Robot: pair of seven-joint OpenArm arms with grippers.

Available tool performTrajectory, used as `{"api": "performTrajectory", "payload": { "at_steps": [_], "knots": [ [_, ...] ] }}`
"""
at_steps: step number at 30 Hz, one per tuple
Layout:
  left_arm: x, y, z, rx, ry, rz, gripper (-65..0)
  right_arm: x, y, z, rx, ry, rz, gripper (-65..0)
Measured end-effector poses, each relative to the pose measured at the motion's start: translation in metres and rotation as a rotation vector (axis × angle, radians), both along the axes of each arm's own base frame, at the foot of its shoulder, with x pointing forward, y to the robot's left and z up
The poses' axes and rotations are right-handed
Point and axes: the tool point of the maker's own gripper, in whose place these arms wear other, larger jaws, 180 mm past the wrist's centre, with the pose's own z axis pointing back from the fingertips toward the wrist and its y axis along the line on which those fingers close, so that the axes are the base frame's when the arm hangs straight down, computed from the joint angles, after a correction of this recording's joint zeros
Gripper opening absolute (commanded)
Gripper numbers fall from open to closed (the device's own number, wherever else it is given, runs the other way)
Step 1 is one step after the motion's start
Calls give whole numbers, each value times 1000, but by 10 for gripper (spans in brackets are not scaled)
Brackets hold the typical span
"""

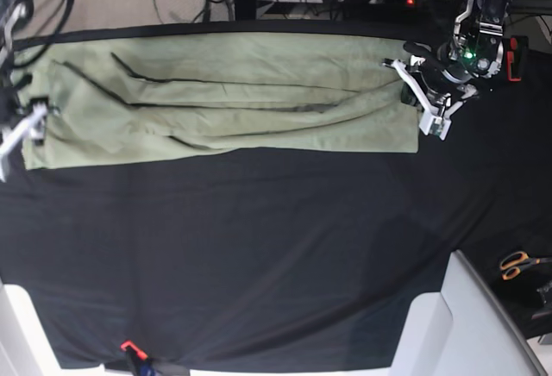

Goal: Fold the T-shirt properly
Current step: 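Lay the folded strip flat and open both grippers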

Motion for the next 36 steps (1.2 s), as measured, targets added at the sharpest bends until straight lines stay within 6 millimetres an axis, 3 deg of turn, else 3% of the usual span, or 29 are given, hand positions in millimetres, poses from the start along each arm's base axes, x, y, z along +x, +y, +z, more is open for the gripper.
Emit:
{"api": "performTrajectory", "payload": {
  "at_steps": [2, 4, 5, 8, 12, 17, 22, 29, 36],
  "knots": [
    [0, 2, 0, 3, 1, 0, -650, 9, 4, -20, 62, 29, 27, -426],
    [0, 2, 0, 3, 1, 2, -650, 15, -2, -39, 107, 78, 8, -606],
    [0, 1, 0, 2, 0, 2, -650, 17, -6, -47, 129, 97, -2, -650],
    [0, 2, 0, 3, 1, 3, -650, 21, -15, -62, 167, 122, -26, -623],
    [0, 1, 0, 2, 0, 5, -650, 30, -10, -74, 227, 112, -33, -638],
    [0, 1, 0, 2, 0, 5, -650, 31, -10, -74, 221, 120, -16, -636],
    [0, 1, 0, 2, 0, 6, -650, 51, 5, -88, 310, 94, 5, -636],
    [-1, 3, -1, 3, 4, 9, -650, 65, -25, -95, 343, 18, -111, -636],
    [0, 3, -1, 3, 2, 9, -650, 80, -41, -81, 299, -107, -155, -635]
  ]
}}
